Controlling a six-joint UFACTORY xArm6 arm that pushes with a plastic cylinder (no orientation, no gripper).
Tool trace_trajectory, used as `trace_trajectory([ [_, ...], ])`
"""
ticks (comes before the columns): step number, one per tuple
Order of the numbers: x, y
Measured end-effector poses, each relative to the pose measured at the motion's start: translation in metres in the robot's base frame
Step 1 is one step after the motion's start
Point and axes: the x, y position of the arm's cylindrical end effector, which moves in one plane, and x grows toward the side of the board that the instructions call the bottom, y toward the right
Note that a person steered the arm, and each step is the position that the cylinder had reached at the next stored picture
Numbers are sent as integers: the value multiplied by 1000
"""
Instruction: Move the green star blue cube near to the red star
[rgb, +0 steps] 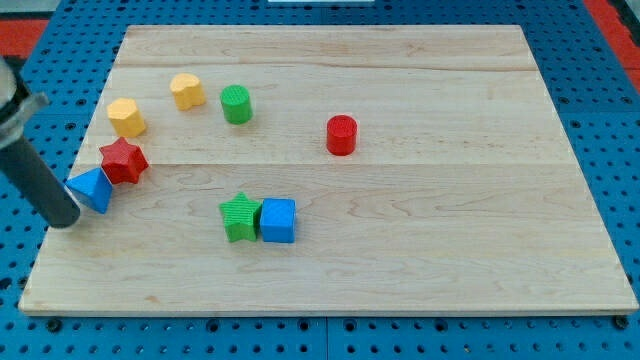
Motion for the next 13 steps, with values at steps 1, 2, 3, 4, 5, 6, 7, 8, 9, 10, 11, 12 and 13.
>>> trace_trajectory([
  [1, -16, 34],
  [2, -55, 43],
  [3, -56, 80],
  [4, -55, 186],
  [5, -31, 286],
  [6, 23, 272],
  [7, 26, 198],
  [8, 26, 144],
  [9, 30, 120],
  [10, 35, 98],
  [11, -9, 59],
  [12, -33, 44],
  [13, -32, 63],
])
